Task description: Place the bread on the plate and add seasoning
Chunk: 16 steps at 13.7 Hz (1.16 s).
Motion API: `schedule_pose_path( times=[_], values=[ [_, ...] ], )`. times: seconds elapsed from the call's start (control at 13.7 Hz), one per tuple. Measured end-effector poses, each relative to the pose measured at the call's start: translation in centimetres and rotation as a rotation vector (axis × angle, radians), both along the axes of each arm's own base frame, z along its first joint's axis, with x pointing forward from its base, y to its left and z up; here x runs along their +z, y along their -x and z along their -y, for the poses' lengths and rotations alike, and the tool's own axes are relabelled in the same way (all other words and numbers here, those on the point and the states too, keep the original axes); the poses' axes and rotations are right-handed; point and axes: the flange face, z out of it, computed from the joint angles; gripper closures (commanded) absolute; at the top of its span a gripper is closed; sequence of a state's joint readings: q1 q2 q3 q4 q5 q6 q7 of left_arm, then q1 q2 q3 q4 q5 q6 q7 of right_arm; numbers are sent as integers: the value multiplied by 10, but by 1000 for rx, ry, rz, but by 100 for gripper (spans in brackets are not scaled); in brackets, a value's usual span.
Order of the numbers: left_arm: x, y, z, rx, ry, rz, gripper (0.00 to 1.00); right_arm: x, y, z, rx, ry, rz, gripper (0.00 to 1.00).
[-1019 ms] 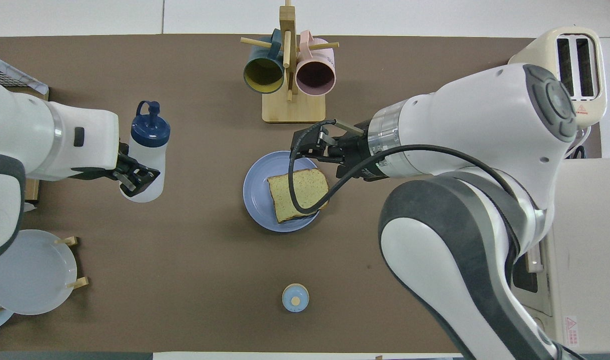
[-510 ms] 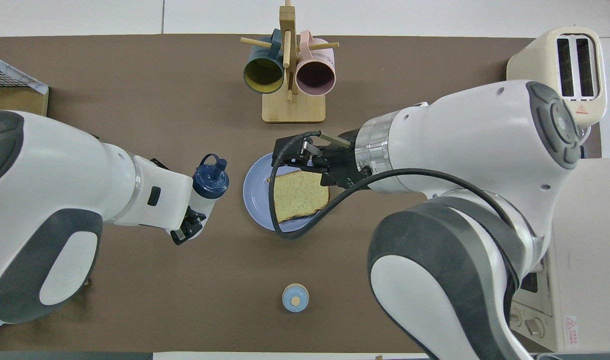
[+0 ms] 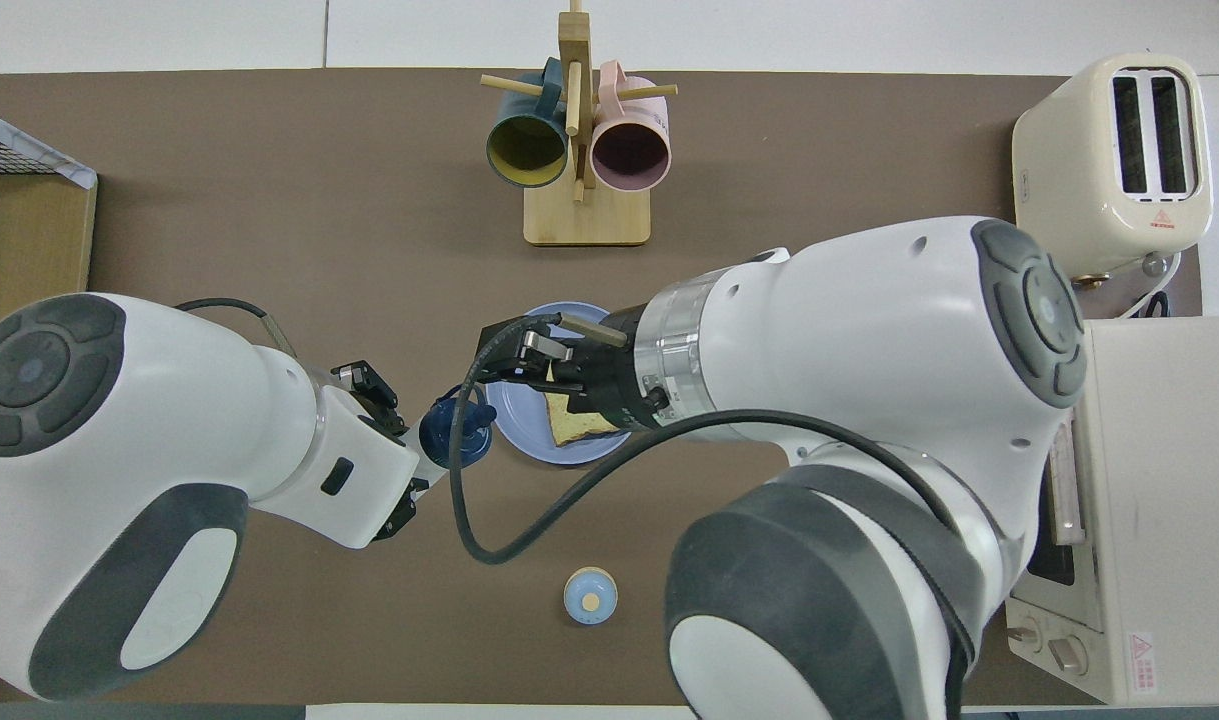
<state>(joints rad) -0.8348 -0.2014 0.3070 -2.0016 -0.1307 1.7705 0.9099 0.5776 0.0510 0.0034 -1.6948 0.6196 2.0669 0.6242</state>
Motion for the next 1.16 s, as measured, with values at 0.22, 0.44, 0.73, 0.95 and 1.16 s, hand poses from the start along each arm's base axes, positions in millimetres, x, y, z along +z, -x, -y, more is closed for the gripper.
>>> schedule_pose_path(
  times=[0.22, 0.44, 0.73, 0.95, 1.16],
  values=[
    [-2, 2, -1, -15, 1, -3, 100, 6, 9, -9, 19, -5, 7, 27],
    [-2, 3, -2, -16, 3, -1, 100, 12, 11, -7, 19, -11, 16, 38],
    [-1, 2, -2, -15, 5, 1, 100, 11, 21, -18, 43, -10, 14, 49],
    [-2, 2, -2, -13, 7, 5, 100, 9, 24, -22, 51, -8, 10, 57],
    [-3, 2, -2, -12, 7, 6, 100, 9, 24, -22, 51, -8, 10, 59]
  ],
)
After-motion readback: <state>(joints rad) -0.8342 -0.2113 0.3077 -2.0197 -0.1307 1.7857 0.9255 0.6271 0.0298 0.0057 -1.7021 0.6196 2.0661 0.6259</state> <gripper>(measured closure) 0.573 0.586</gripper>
